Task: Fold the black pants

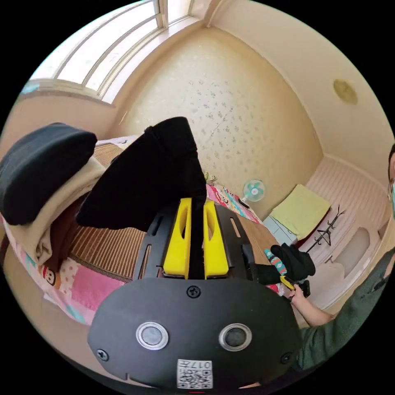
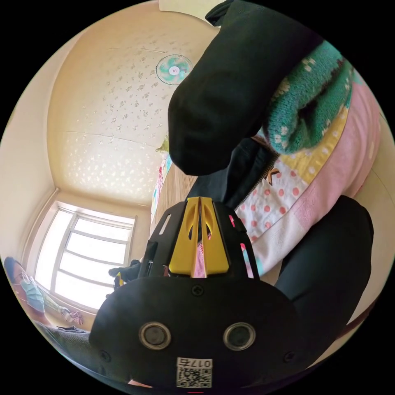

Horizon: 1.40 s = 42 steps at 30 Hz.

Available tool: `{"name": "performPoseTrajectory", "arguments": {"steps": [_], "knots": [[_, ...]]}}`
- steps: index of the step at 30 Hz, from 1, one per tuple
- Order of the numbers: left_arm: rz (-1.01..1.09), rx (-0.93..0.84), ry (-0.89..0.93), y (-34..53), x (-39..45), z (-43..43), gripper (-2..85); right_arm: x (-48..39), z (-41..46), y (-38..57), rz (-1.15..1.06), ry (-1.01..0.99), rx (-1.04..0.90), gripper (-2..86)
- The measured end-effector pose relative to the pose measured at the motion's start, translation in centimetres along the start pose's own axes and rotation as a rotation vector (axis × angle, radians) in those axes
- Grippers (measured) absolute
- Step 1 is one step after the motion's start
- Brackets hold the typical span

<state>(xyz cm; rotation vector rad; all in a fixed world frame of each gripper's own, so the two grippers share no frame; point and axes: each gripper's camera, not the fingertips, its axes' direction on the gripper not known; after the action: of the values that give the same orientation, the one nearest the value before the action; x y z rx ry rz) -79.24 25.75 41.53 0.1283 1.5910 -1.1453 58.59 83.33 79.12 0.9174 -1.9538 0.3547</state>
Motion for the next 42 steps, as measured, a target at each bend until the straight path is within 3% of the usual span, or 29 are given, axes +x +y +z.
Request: {"name": "performPoseTrajectory", "arguments": {"steps": [5,10,14,19,21,26,30,32,36,39,42], "knots": [[0.289,-0.232,0.255,4.4,10.6,7.8,6.5,2.4,1.8,1.0,0.002,-0.023,0.005,0.4],[0.407,-0.669,0.240,12.8,15.0,18.3,8.0,4.8,3.5,2.7,0.025,-0.035,-0.004,0.6],[0.208,-0.539,0.212,13.4,12.0,16.6,8.1,4.2,4.4,5.0,-0.070,0.010,-0.013,1.5],[-0.006,-0.302,-0.114,10.0,4.5,11.1,14.0,0.4,8.9,8.5,-0.302,0.052,-0.155,4.7],[-0.114,-0.346,-0.212,8.7,0.3,11.1,18.1,-1.4,11.5,9.9,-0.396,0.049,-0.209,7.0],[-0.419,-0.701,-0.015,11.9,-8.5,16.9,16.2,-1.5,24.1,12.6,-0.393,-0.127,-0.621,13.8],[-0.317,-0.831,-0.030,10.5,-10.8,17.4,10.0,0.5,31.5,14.2,-0.292,-0.184,-0.846,8.0],[-0.281,-0.795,0.002,9.3,-11.5,16.5,8.5,0.1,33.7,14.1,-0.334,-0.185,-0.964,5.3],[-0.407,-0.562,0.168,9.6,-15.5,12.8,9.4,-2.8,31.4,14.3,-0.571,-0.101,-0.863,5.2],[-0.473,-0.509,0.178,11.8,-17.8,11.5,16.1,0.7,32.0,13.9,-0.494,0.074,-0.846,6.4],[-0.511,-0.512,0.276,13.5,-18.8,12.3,17.4,4.0,30.3,13.1,-0.385,-0.041,-0.783,5.2]]}}
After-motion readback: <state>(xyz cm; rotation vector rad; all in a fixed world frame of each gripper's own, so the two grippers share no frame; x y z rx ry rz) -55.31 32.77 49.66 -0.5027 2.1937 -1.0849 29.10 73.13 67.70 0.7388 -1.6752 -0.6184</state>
